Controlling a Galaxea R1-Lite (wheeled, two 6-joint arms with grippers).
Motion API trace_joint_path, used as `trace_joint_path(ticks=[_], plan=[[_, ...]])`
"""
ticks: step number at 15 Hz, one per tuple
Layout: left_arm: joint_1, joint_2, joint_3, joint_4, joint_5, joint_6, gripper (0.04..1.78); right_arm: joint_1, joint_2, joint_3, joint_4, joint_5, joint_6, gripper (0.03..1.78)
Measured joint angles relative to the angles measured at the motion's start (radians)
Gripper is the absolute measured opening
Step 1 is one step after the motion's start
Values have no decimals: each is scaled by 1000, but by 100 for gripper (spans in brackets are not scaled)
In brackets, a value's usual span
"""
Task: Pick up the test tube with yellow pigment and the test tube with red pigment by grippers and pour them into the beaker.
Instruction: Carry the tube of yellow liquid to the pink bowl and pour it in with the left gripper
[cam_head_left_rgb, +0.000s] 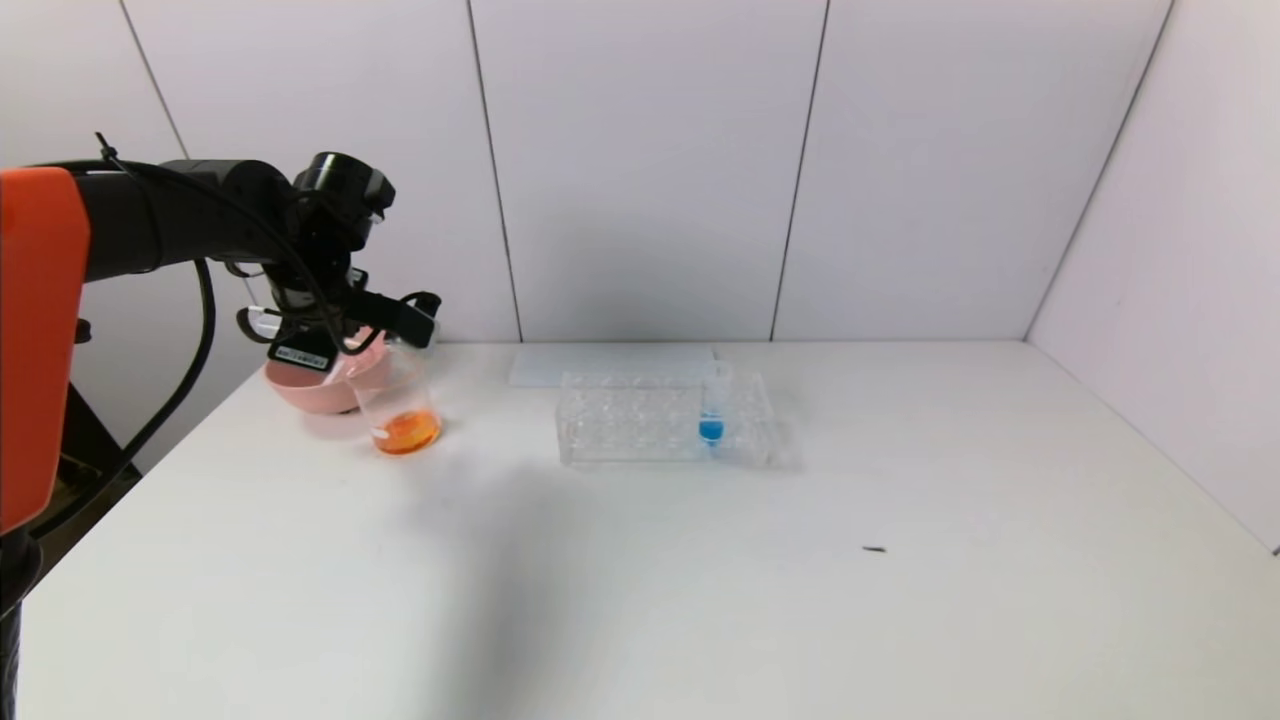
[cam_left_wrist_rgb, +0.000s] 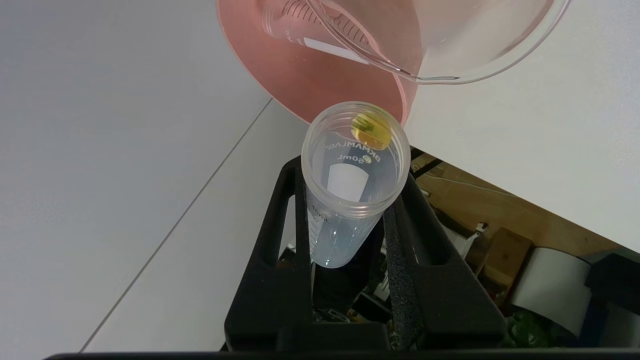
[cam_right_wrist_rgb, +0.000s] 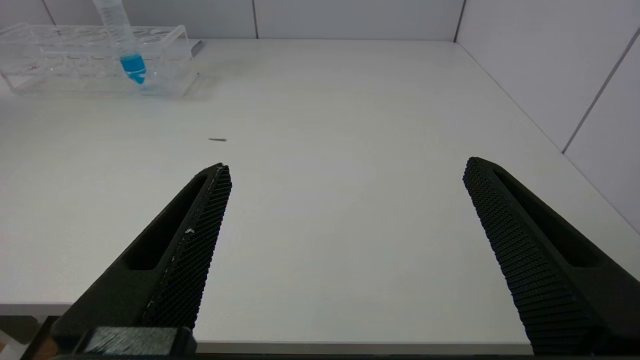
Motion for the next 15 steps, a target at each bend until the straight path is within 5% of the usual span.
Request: trace_joint_path(ticks=[15], plan=[[-1,-6,0,1,36,9,44,0,0,0,0,0,0,170]])
